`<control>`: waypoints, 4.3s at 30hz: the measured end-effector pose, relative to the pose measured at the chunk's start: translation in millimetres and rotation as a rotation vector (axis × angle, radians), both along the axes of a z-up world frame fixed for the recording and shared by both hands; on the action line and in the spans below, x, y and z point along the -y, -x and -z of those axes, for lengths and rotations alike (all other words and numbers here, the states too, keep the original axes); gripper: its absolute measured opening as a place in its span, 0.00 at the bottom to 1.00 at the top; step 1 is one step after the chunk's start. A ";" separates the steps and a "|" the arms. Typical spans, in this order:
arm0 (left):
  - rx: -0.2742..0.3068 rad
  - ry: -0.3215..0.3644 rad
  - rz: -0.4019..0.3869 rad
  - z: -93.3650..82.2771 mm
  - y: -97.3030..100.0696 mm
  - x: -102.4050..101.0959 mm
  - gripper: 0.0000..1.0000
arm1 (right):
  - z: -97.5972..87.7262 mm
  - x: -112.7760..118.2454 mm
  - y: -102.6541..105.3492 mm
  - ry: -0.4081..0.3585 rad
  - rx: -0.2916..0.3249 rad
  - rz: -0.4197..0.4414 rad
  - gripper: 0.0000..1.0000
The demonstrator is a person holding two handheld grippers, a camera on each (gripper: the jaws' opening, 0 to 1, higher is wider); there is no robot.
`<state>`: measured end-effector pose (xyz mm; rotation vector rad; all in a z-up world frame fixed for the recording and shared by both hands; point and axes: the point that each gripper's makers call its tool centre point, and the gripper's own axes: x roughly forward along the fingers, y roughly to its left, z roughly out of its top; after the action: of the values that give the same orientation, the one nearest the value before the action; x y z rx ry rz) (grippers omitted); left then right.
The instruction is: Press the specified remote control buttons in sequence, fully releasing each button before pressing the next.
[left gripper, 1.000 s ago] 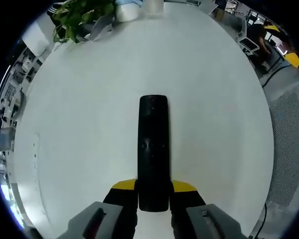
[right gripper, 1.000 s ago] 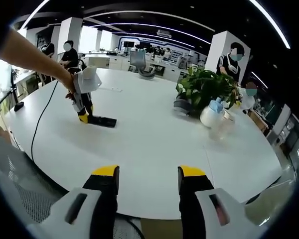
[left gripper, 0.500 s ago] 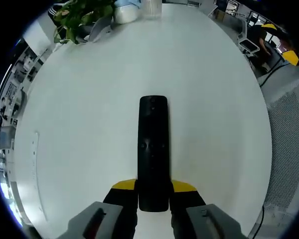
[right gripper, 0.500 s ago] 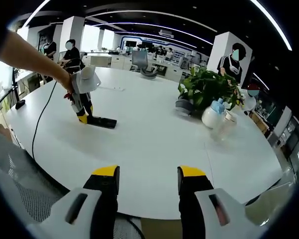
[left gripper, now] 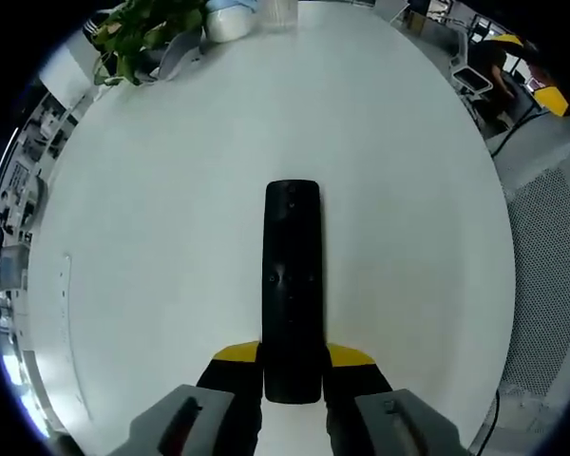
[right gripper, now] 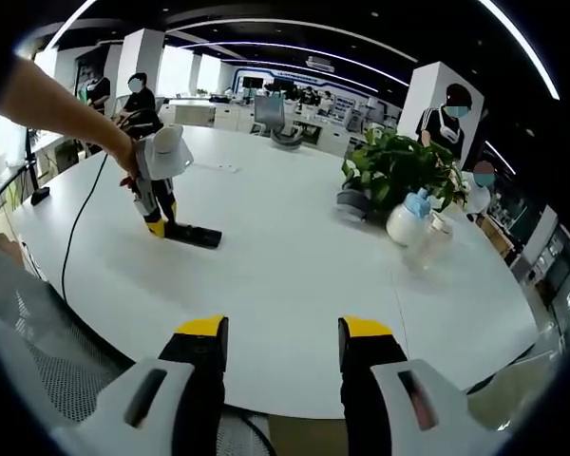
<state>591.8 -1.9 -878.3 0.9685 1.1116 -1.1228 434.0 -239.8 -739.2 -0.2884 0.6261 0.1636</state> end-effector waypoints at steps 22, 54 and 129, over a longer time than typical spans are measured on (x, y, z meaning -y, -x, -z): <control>0.000 0.006 -0.002 0.7 16.0 0.2 0.23 | 0.1 -1.8 0.5 0.008 -0.003 -0.014 0.47; -0.006 -0.010 -0.001 0.5 40.9 1.2 0.23 | -0.3 -1.3 1.2 0.013 0.001 -0.017 0.45; 0.003 0.037 -0.035 0.8 112.7 4.5 0.24 | 0.3 -9.5 3.2 0.012 -0.002 -0.064 0.40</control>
<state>479.1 -6.4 -879.1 0.9183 1.0973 -1.1097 430.8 -230.3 -739.5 -0.3195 0.6207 0.2217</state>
